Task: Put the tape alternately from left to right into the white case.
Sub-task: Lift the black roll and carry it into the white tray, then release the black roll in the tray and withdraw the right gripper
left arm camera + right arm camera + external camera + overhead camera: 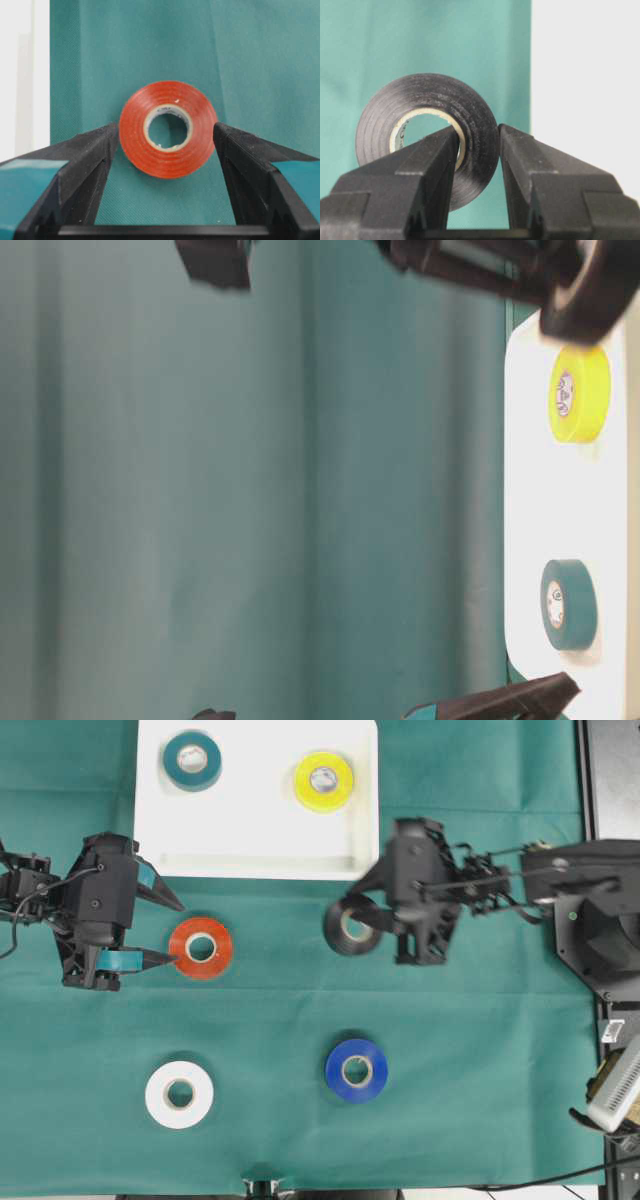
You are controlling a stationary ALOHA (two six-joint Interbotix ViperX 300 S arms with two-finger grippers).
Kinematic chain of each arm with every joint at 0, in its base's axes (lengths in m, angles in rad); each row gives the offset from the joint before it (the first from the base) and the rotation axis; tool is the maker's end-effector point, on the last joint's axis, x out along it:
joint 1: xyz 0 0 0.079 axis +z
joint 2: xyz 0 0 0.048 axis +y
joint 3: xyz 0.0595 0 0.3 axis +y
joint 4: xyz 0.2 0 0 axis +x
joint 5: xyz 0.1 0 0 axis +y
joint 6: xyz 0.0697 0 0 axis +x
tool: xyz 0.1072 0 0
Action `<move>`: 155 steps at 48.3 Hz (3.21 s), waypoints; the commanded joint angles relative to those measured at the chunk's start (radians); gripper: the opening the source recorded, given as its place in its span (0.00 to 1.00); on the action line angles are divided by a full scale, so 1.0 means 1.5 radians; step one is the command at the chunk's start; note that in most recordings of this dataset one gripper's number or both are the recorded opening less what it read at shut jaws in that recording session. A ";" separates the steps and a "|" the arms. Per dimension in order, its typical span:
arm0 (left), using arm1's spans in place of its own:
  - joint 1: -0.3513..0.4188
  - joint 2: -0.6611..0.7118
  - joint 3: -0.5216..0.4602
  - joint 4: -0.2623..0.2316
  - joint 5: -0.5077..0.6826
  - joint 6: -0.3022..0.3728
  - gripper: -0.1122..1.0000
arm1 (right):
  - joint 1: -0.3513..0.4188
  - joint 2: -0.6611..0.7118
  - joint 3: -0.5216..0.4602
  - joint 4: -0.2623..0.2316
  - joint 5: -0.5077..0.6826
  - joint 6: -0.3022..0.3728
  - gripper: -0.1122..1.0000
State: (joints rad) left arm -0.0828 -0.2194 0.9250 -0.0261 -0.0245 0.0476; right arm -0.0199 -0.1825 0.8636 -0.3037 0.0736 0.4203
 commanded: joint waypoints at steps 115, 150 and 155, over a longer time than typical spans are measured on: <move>-0.002 -0.010 -0.005 -0.001 -0.001 0.000 0.78 | -0.145 0.206 -0.235 -0.077 0.020 0.002 0.69; -0.002 -0.010 -0.005 0.000 -0.001 0.001 0.78 | -0.034 0.129 -0.177 -0.077 0.020 0.002 0.69; -0.002 -0.010 -0.005 -0.001 -0.001 0.001 0.78 | -0.009 0.115 -0.159 -0.077 0.020 0.002 0.69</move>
State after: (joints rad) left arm -0.0828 -0.2194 0.9281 -0.0261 -0.0230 0.0476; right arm -0.0583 0.0337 0.6182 -0.4172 0.1104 0.4218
